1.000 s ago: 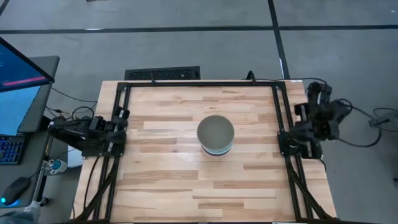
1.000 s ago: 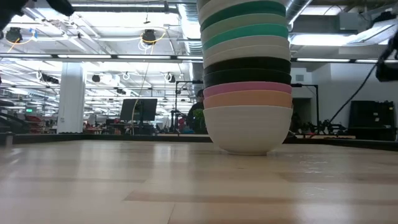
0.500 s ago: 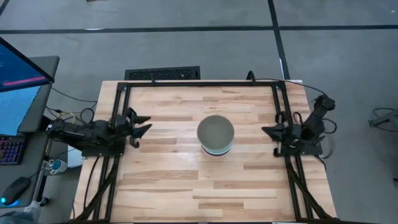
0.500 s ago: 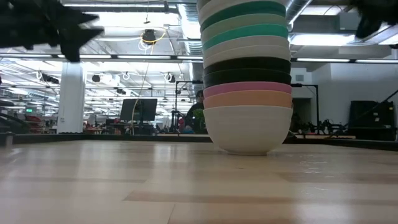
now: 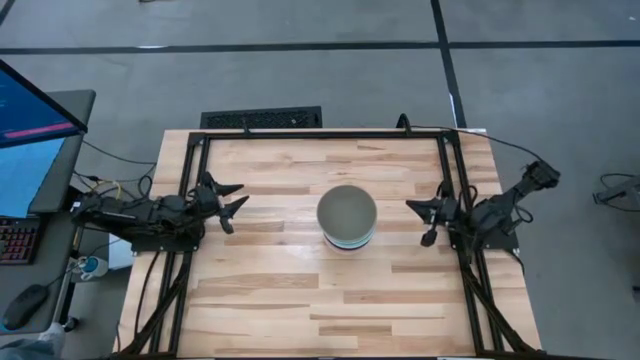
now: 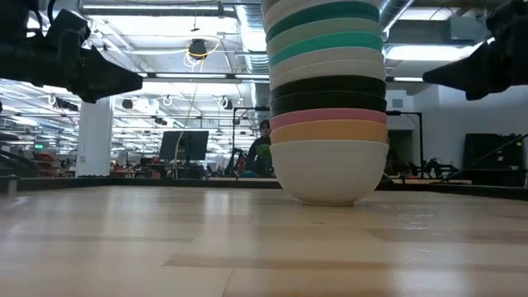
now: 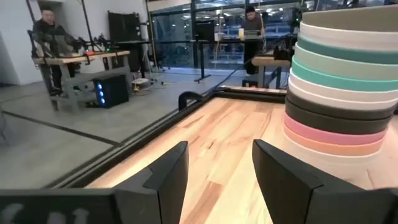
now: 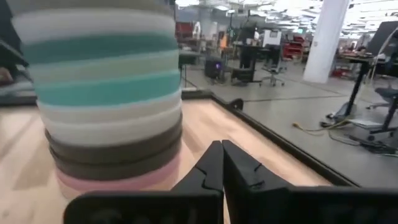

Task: Nest bowls inside each other
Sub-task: Return to home position

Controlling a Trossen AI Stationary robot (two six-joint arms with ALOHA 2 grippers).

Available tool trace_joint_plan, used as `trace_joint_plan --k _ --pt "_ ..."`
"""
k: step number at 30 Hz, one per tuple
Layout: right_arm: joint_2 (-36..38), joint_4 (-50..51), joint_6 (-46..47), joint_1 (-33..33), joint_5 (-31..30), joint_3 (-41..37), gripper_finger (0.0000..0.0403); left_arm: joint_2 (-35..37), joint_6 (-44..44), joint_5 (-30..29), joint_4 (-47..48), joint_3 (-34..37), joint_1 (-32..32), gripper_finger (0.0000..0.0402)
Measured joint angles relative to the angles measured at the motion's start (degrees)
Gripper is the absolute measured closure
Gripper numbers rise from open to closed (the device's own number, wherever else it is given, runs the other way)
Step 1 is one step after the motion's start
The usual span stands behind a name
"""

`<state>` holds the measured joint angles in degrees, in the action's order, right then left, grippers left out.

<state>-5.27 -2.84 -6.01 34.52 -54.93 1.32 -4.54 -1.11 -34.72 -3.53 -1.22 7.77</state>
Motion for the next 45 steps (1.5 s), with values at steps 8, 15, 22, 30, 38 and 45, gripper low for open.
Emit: trace_joint_plan --k 8,15,22,30,38,45 --pt "-0.95 2.43 -0.01 -0.92 0.5 0.02 0.037 0.04 1.29 -0.05 0.01 -0.01 0.0 0.023" --pt "-0.99 2.45 -0.01 -0.92 0.83 0.02 0.0374 0.04 1.32 -0.02 0.07 -0.01 0.0 0.023" --pt "-0.99 2.48 -0.01 -0.92 0.87 0.04 0.0373 0.04 1.37 -0.02 0.11 -0.01 0.0 0.023" --pt "-0.99 2.5 -0.01 -0.92 0.89 0.07 0.0372 0.03 1.23 -0.04 0.15 -0.01 0.0 0.023" --pt "-0.99 2.52 -0.01 -0.92 0.89 0.09 0.0373 0.04 1.03 -0.02 0.15 -0.01 0.0 0.023" --pt "-0.99 2.52 -0.01 -0.92 0.89 0.09 0.0372 0.03 1.23 -0.02 0.18 -0.01 0.0 0.023"
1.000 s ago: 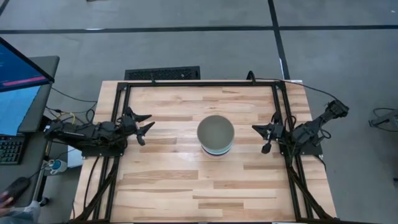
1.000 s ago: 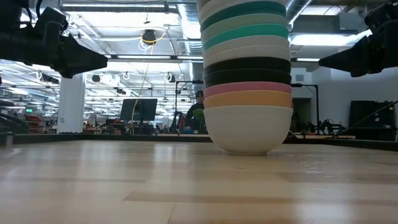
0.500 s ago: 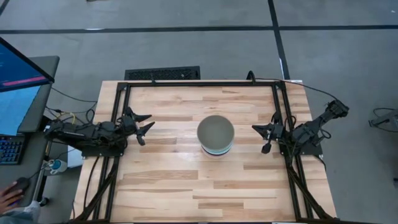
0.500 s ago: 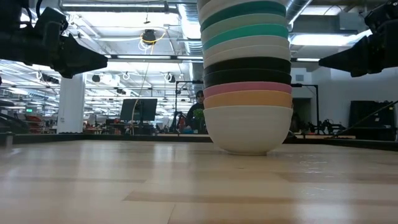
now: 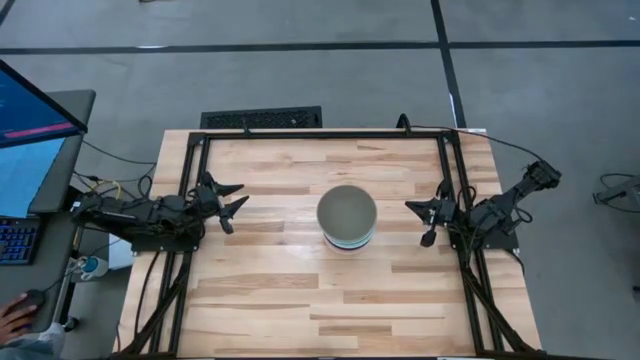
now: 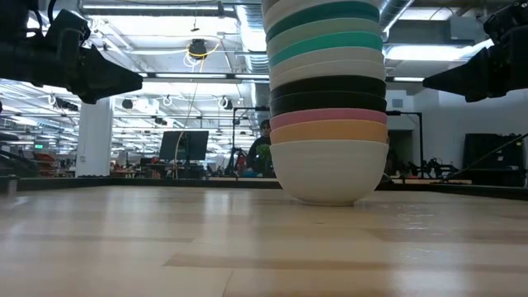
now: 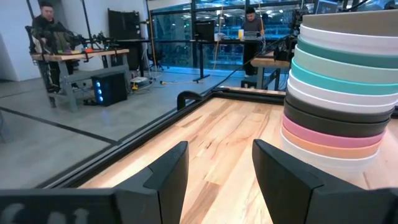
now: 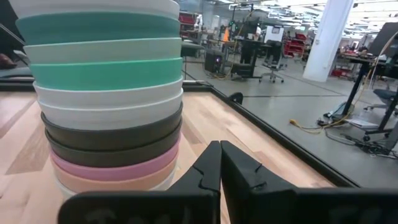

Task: Nest bowls inside each other
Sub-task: Return to home position

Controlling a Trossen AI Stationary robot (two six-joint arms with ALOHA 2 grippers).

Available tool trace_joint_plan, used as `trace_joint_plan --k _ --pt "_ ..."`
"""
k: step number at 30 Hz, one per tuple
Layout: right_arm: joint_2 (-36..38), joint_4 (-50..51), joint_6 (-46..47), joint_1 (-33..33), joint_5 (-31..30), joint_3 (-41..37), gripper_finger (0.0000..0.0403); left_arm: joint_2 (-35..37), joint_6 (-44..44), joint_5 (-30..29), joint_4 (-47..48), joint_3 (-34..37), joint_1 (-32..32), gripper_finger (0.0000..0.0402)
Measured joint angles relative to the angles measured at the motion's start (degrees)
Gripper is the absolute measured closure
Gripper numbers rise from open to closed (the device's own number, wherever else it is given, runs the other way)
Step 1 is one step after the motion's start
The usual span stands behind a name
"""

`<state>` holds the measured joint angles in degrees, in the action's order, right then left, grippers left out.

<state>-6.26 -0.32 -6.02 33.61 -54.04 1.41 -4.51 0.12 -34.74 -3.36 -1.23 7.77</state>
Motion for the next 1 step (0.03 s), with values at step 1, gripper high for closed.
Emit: trace_joint_plan --k 1 --pt "0.0 0.0 0.0 0.0 0.0 0.02 0.0372 0.0 0.02 0.0 0.0 0.0 0.0 0.023"
